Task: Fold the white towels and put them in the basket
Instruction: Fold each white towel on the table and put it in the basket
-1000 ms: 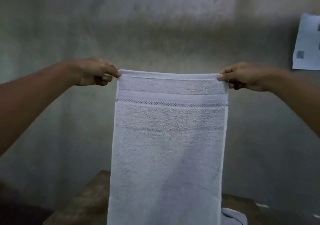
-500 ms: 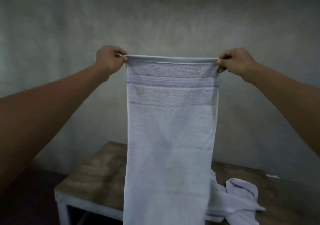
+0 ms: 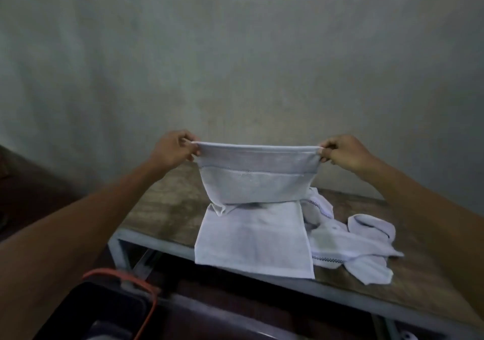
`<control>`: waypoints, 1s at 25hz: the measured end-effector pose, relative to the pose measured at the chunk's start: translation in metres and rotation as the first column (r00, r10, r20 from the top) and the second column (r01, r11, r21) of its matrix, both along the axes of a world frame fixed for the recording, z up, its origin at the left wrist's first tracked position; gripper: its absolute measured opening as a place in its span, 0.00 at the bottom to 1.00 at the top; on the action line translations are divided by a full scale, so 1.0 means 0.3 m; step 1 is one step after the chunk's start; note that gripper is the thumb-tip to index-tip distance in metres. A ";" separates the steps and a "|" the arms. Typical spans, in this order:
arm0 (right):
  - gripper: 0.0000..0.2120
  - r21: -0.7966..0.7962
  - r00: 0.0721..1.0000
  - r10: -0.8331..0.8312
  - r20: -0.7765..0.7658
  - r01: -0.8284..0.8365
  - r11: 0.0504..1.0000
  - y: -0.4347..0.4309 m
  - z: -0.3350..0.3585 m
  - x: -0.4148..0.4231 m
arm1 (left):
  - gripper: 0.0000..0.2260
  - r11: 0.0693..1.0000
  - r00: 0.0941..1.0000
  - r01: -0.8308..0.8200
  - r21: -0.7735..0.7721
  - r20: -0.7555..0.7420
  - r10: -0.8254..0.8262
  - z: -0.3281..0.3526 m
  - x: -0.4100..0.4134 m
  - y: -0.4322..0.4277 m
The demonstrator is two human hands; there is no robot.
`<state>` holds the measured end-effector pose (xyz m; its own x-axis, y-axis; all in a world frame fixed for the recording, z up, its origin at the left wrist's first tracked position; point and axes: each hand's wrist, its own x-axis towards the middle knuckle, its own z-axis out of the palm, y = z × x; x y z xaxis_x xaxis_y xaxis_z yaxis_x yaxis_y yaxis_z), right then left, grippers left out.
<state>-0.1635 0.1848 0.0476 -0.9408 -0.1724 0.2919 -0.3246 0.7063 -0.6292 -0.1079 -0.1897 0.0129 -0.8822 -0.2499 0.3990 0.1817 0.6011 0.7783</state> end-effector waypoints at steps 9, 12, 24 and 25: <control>0.09 0.257 0.985 0.081 0.150 -0.118 0.959 0.034 -0.654 0.142 | 0.06 0.968 0.969 0.094 -0.235 0.246 -0.034 -0.678 0.191 0.032; 0.07 0.322 0.985 0.123 0.122 -0.156 0.934 0.052 -0.727 0.176 | 0.06 0.943 0.959 0.119 -0.311 0.284 -0.028 -0.764 0.231 0.043; 0.02 0.131 0.928 -0.038 -0.371 0.093 0.987 0.069 -0.714 0.186 | 0.03 0.981 0.983 -0.120 -0.155 -0.154 0.096 -0.784 0.180 0.082; 0.05 0.209 0.911 0.011 -0.412 0.083 0.974 0.070 -0.713 0.181 | 0.03 0.977 0.986 -0.098 -0.189 -0.151 0.070 -0.788 0.172 0.076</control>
